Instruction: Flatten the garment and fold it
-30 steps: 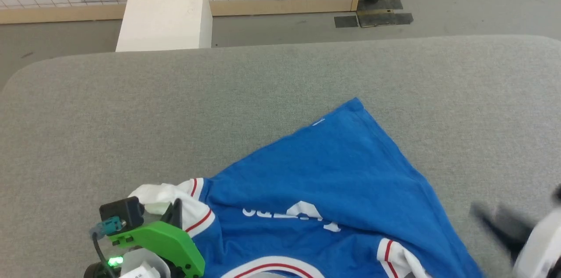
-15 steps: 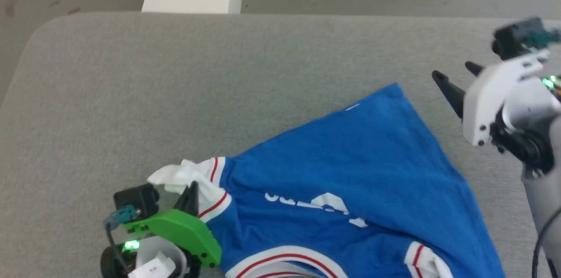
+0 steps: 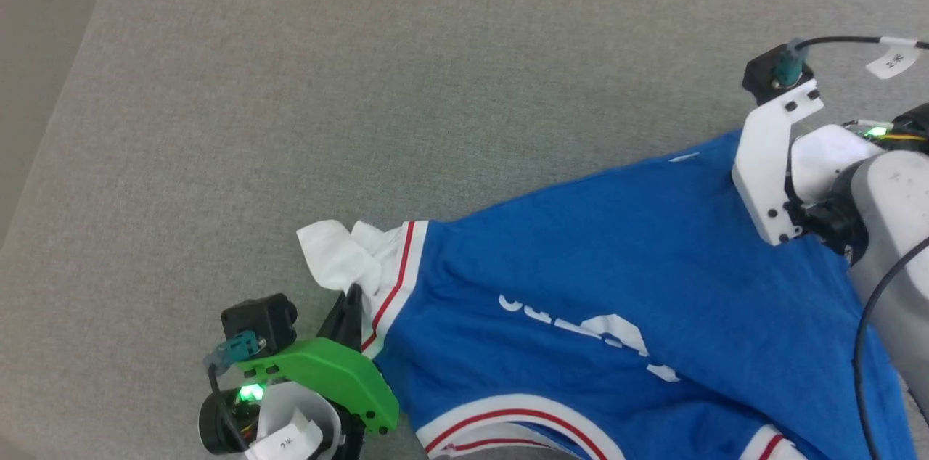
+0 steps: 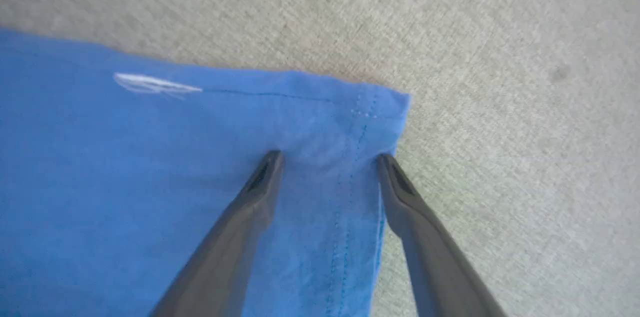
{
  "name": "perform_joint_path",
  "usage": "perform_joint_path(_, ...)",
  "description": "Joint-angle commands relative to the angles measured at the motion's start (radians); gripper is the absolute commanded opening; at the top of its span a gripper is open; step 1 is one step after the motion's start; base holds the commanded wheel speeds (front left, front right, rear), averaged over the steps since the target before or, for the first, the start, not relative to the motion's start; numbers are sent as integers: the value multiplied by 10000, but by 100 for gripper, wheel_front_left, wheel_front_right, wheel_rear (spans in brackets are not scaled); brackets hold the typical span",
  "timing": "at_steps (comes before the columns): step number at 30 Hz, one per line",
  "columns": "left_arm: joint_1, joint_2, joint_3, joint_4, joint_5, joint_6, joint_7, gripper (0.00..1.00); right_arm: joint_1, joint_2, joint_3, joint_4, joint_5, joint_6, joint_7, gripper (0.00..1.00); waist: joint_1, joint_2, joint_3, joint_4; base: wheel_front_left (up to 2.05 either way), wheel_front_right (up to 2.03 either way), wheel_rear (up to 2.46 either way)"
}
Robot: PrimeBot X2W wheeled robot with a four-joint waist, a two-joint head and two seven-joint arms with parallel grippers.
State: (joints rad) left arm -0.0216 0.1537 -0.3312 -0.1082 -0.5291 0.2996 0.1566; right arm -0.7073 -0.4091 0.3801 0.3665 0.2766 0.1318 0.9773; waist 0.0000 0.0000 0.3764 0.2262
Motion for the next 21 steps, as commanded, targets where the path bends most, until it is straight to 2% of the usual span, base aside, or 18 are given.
perform_joint_path(1,-151,-52,8,32,28,-2,-85,0,186,25,166,299,199,-11,130,100,0,0,198,136,0,0,0)
perform_joint_path(2,-164,-48,12,57,22,0,-88,0,222,16,206,364,341,-11,151,100,0,0,161,59,0,0,0)
perform_joint_path(3,-178,-40,15,71,20,-3,-91,0,239,12,213,380,462,-11,118,36,0,0,116,-5,0,0,0)
perform_joint_path(4,-191,-23,35,77,17,-1,-104,0,246,32,159,356,650,-11,-7,0,0,0,30,-111,0,0,0)
perform_joint_path(11,-139,296,230,53,-13,33,28,0,735,-251,-899,-754,2081,-11,-1436,0,0,0,-940,-813,0,0,0)
perform_joint_path(16,43,519,390,-131,-193,-122,7,0,2650,-712,-2227,-2770,3554,-11,-1545,0,0,0,-1804,-1279,0,0,0)
perform_joint_path(21,325,660,496,-279,-396,-175,104,0,5342,-541,-3865,-4616,4364,-11,-986,0,0,0,-2494,-1657,0,0,0)
